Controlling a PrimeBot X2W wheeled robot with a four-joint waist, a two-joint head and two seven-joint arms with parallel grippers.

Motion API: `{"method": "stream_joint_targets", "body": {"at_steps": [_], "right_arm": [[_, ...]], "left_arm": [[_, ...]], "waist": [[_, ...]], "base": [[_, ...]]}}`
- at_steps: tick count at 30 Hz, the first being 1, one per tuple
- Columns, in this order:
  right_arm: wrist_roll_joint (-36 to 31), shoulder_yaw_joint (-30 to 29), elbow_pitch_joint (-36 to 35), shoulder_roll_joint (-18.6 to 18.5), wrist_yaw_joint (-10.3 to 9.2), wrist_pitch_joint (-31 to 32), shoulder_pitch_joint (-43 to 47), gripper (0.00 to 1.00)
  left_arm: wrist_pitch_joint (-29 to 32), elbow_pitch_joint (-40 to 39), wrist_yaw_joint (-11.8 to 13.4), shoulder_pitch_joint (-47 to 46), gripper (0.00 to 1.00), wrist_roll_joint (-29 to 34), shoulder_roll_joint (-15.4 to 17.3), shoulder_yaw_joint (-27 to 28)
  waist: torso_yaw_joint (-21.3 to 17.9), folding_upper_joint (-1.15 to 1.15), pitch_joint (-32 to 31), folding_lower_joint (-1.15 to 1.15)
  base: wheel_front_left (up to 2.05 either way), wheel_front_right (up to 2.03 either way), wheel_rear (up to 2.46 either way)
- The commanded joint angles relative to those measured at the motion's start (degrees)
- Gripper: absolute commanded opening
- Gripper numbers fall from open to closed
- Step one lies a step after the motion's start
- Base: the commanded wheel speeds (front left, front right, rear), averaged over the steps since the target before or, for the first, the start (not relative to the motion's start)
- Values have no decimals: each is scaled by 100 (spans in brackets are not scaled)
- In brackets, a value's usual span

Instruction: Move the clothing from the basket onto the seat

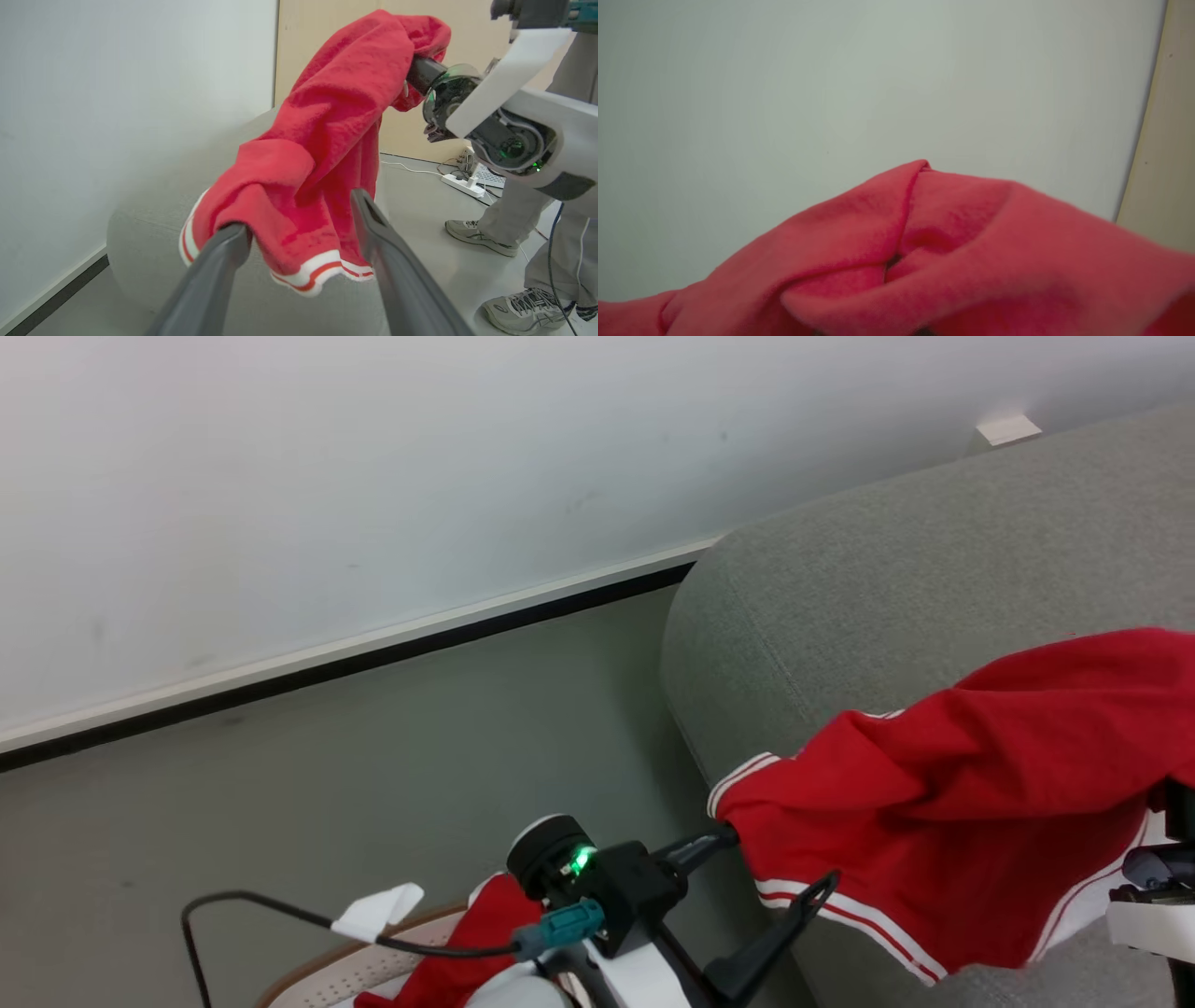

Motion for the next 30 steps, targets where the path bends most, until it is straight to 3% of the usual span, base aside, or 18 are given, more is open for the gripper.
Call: {"method": "stream_joint_targets", "body": {"at_steps": [1, 12, 18, 22, 25, 30], "right_arm": [[-50, -32, -52, 7, -12, 11, 52, 0], [-87, -352, -507, 68, -12, 231, 43, 0], [146, -300, -287, -116, -12, 335, -468, 0], [476, -401, 30, -285, -12, 447, -1035, 0], [1290, -516, 277, -220, -12, 637, -1508, 0], [1837, -719, 584, -702, -12, 847, -2191, 0]], "left_arm": [[11, 10, -2, 36, 100, 29, 34, -10], [23, 87, -35, 6, 100, 110, 52, -195], [84, 63, 12, -149, 100, 185, 119, -177], [174, 13, -34, -373, 100, 234, 126, -171], [232, -28, -50, -565, 100, 309, 152, -159], [330, -103, -99, -820, 100, 346, 207, -140]], "waist": [[-85, -1, 43, 0], [-148, -1, 217, 0], [-65, -1, 486, 0], [103, -1, 804, 0], [229, -1, 1068, 0], [450, -1, 1547, 0]], "base": [[0, 0, 0], [0, 0, 0], [0, 0, 0], [0, 0, 0], [0, 0, 0], [0, 0, 0]]}}
